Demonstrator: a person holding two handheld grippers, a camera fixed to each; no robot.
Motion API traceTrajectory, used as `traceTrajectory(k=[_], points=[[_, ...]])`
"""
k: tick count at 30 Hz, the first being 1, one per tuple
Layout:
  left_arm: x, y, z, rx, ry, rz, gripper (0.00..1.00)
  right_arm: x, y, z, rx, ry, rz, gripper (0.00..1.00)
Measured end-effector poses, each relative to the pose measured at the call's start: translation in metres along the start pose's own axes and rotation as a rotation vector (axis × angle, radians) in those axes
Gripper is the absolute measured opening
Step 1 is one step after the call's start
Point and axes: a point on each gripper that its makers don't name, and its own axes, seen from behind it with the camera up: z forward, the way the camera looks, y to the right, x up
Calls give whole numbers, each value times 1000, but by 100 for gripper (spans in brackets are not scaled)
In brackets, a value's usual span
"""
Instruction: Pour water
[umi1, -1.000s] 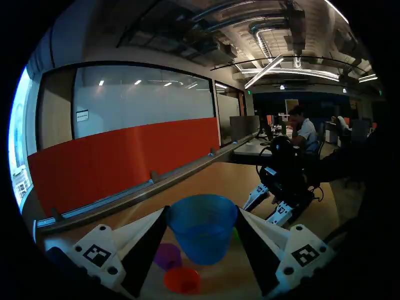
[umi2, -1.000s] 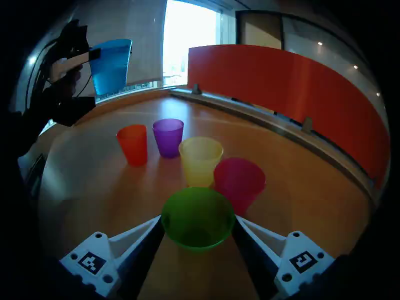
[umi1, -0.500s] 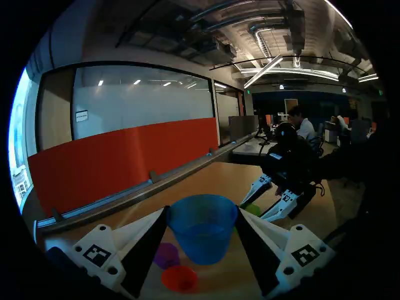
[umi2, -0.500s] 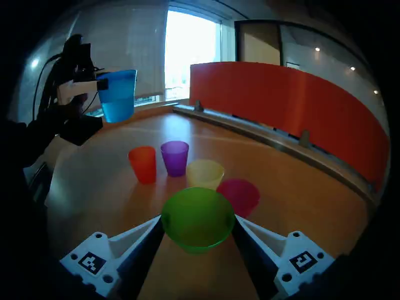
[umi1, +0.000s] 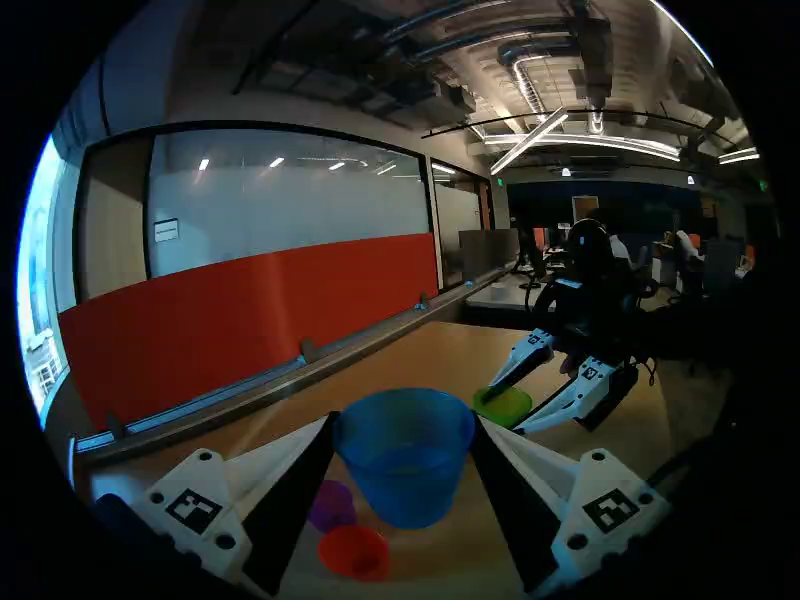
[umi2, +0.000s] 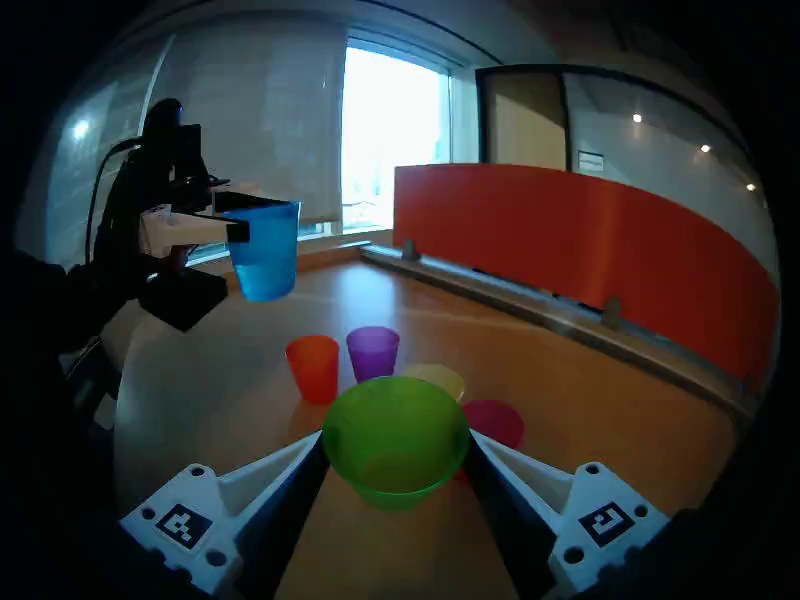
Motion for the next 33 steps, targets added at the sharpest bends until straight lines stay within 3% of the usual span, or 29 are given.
traceTrajectory(k=[12, 33], points=[[1, 1, -7, 9, 5, -8, 90, 33, -11, -12, 7, 84, -19, 92], [8, 5, -13, 8, 13, 0, 90, 61, -18, -17, 3, 189, -27, 93]])
